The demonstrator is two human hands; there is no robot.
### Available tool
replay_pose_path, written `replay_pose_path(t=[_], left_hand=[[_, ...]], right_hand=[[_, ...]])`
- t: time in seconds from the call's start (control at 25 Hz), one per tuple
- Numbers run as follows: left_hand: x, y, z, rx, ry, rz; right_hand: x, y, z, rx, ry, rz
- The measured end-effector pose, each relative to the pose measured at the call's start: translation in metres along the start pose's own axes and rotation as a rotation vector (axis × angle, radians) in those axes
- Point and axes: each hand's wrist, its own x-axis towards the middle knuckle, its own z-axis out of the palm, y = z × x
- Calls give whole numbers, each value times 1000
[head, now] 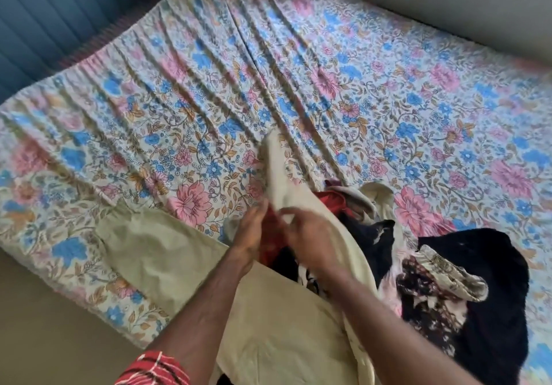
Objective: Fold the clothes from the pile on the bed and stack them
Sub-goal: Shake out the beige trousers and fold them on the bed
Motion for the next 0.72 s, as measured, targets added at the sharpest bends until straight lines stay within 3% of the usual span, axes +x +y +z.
replay_pose_path(t=[0.12, 0.24, 0.36, 0.48, 0.6, 0.72], left_hand=[[18, -12, -27, -119, 138, -75], [28, -27, -59, 35, 293, -169], [44, -46, -87, 254, 242, -135], [56, -45, -103, 199, 146, -124], [53, -28, -115, 84, 49, -182], [51, -28, -138, 97, -39, -271]], right_hand=[[-36, -17, 56, -294, -383, -167], [-24, -15, 74, -286, -530, -83], [7, -22, 85, -47, -216, 50], [65, -14, 101, 308, 56, 315], [119, -22, 118, 751, -38, 704], [139, -39, 141, 768, -169, 913]])
